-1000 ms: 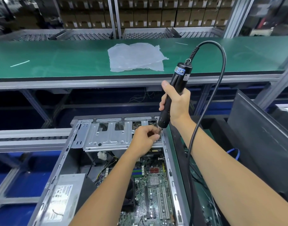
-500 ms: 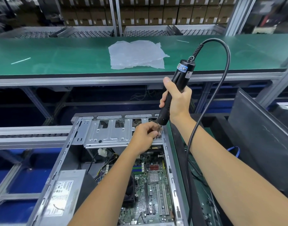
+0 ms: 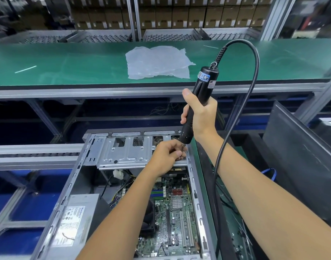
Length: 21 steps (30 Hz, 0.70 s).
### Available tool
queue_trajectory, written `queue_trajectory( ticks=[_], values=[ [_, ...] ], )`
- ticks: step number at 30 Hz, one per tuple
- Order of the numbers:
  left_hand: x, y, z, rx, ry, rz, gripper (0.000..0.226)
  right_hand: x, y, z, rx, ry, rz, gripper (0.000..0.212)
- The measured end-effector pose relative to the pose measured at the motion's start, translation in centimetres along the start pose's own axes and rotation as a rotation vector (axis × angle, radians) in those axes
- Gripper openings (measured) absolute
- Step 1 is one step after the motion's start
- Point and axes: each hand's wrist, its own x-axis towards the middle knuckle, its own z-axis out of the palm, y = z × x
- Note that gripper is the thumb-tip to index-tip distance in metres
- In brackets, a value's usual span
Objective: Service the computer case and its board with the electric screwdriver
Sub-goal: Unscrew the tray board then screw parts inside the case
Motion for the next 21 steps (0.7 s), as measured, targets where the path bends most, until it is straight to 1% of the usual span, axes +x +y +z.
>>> queue_trajectory(
  ticks=[2,6,9,12,15,17,19,21],
  values=[
    [-0.03,-0.03,-0.03,0.004,0.013,-0.001,0.038,-0.19,-0.11,0.2,-0.018,-0.008,-0.011,0.022],
    [0.01,-0.15,0.17,0.006,0.037,-0.004,0.043,-0.35,-0.28,0.33,-0.037,0.002,-0.018,0.022],
    [0.08,-0.18,0.35,0.04,0.035,-0.015,0.039,-0.4,-0.29,0.38,-0.04,0.021,-0.015,0.023],
    [-0.06,-0.06,0.36,0.051,0.033,-0.008,0.04,-0.44,-0.24,0.27,-0.034,0.036,-0.004,0.024],
    [-0.13,0.06,0.12,0.07,0.019,0.008,0.039,-0.41,-0.26,0.08,-0.037,0.024,0.009,0.023],
    [-0.08,0.02,-0.08,0.082,0.02,0.009,0.034,-0.45,-0.26,-0.02,-0.052,0.009,0.001,0.022],
    [0.02,-0.03,-0.29,0.076,0.047,0.005,0.032,-0.57,-0.25,-0.07,-0.079,-0.009,-0.021,0.023],
    [0.2,-0.11,-0.39,0.042,0.123,-0.011,0.036,-0.7,-0.19,-0.08,-0.094,-0.023,-0.035,0.023]
  ],
)
